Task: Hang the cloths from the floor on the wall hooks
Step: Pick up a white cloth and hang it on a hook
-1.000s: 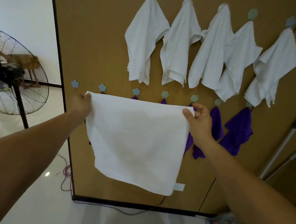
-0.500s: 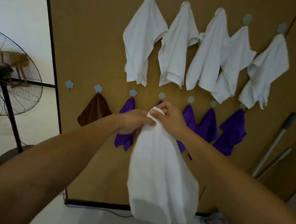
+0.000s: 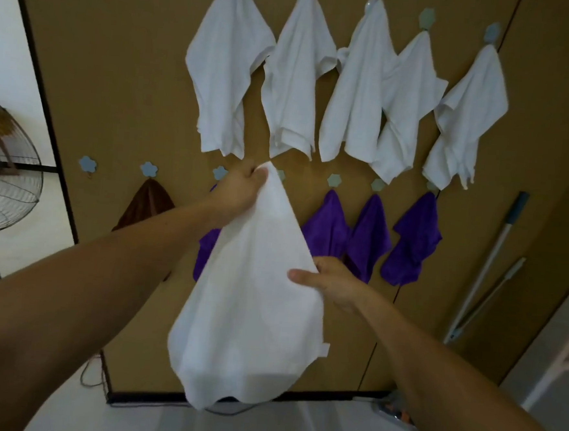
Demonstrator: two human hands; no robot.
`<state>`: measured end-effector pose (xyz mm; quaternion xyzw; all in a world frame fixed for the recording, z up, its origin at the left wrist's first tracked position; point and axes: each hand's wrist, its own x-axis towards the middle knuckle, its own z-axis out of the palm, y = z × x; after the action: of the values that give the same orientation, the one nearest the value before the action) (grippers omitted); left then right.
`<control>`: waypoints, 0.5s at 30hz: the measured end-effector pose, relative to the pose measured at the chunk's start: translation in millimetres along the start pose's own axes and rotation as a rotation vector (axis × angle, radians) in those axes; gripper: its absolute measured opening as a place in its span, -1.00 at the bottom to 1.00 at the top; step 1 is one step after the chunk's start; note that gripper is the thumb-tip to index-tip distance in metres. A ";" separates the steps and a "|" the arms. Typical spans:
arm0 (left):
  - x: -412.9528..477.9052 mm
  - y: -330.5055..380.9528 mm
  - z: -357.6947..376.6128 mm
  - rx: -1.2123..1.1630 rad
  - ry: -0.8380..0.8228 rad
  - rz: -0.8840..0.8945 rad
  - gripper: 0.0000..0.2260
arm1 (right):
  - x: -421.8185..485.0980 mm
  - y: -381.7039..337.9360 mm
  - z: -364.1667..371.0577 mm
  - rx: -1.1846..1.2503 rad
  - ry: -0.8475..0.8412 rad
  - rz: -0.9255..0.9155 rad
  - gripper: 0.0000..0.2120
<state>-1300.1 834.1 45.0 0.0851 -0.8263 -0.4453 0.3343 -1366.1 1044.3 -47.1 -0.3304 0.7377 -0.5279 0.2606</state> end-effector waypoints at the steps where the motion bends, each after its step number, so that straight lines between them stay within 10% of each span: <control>1: 2.8 -3.3 -9.8 0.115 0.057 0.037 -0.78 | 1.5 3.5 -0.5 -0.014 0.029 0.007 -0.68; 15: -37.4 -78.0 -158.2 0.283 0.537 -0.184 -0.67 | 83.2 -24.3 50.4 -0.436 0.288 -0.338 -0.78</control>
<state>-1184.4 697.2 25.5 0.3197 -0.7512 -0.3159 0.4835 -1377.7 944.8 -42.5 -0.4182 0.7975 -0.4347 -0.0152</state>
